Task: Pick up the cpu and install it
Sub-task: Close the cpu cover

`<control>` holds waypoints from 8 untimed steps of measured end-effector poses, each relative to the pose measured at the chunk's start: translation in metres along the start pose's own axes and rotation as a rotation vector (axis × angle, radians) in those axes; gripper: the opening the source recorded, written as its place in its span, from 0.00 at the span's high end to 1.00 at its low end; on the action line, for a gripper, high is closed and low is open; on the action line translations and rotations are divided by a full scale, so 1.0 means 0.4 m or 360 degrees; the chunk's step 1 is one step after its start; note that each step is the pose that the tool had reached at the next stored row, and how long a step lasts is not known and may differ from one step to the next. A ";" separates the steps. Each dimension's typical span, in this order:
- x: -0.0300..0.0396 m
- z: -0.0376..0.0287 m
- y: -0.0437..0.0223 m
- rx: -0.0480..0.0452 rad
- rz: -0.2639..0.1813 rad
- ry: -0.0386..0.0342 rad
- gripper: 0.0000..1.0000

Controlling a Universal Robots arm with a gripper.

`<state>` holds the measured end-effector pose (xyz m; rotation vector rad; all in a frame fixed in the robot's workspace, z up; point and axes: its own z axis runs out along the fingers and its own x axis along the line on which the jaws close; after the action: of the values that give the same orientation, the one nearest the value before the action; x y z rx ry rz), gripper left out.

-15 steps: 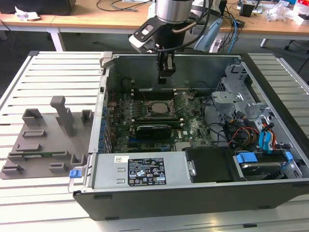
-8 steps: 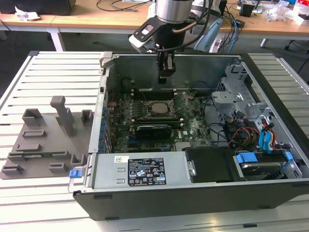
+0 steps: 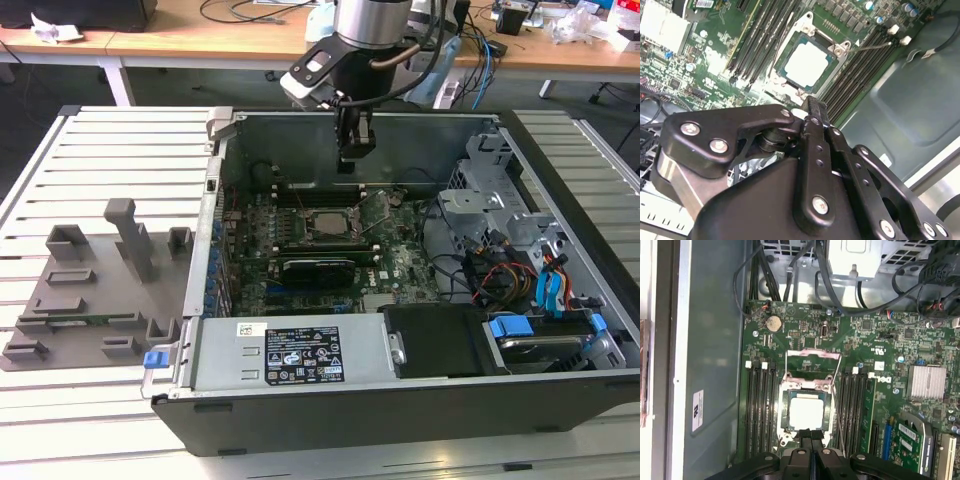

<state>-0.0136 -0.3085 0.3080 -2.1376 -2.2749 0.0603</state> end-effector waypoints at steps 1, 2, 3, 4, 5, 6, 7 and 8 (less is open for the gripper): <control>-0.001 0.000 0.008 0.0000 0.0000 0.0000 0.89; -0.001 -0.001 0.019 0.0000 0.0000 -0.0001 0.89; -0.002 -0.001 0.029 0.0000 0.0000 -0.0002 0.89; -0.002 -0.001 0.037 0.0000 0.0000 -0.0003 0.89; -0.003 -0.002 0.042 0.0000 0.0000 -0.0004 0.89; -0.003 -0.002 0.049 0.0000 0.0000 -0.0005 0.89; -0.003 -0.002 0.055 0.0000 0.0000 -0.0005 0.89; -0.004 -0.002 0.062 0.0000 0.0000 -0.0007 0.89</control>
<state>0.0111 -0.3085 0.3079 -2.1396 -2.2769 0.0652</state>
